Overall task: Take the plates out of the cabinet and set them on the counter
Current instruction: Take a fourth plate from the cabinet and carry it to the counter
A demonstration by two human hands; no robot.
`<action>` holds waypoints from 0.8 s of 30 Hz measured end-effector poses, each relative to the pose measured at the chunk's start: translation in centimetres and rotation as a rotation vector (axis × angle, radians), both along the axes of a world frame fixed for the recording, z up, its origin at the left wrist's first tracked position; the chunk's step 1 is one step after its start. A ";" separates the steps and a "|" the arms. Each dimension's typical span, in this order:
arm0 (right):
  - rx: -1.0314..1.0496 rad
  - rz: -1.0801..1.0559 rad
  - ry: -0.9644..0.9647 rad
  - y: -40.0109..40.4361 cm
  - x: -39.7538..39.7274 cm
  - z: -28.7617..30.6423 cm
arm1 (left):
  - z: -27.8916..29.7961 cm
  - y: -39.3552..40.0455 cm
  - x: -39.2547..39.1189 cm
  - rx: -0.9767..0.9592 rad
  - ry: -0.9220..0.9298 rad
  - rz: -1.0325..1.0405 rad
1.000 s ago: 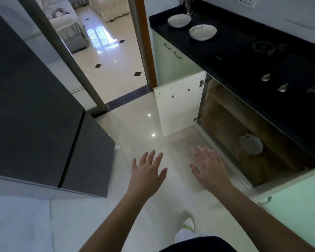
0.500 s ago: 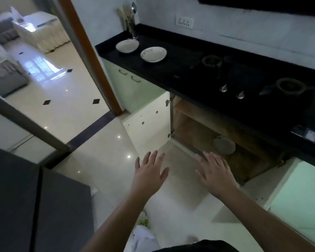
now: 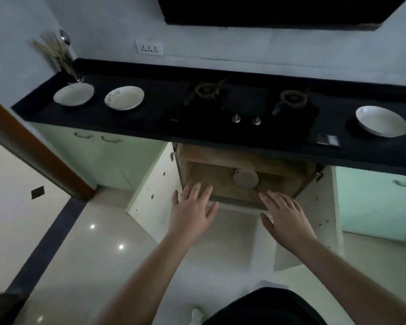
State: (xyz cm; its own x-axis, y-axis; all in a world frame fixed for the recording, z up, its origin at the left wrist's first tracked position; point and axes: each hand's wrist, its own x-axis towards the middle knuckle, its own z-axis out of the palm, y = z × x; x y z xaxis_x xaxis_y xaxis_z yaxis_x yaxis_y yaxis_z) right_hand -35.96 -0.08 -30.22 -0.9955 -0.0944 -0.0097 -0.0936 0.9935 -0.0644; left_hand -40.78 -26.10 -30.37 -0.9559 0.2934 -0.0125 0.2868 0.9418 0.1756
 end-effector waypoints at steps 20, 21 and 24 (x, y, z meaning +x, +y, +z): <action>-0.153 -0.207 -0.076 4.6 -7.9 -4.8 | -4.5 8.2 -12.7 -0.094 -0.087 -0.280; -0.163 -0.197 -0.083 5.2 -9.3 -5.3 | -5.0 8.7 -13.8 -0.129 -0.112 -0.269; -0.164 -0.169 -0.121 6.8 -13.5 -6.4 | -5.9 10.2 -16.8 -0.199 -0.159 -0.235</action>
State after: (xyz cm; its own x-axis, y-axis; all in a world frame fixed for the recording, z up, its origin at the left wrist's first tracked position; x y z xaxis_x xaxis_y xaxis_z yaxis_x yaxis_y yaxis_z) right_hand -49.45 6.77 -36.63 -0.9898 0.0627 -0.1277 0.0906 0.9699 -0.2261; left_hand -57.59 -15.94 -36.32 -0.8440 0.4819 -0.2353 0.4835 0.8736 0.0549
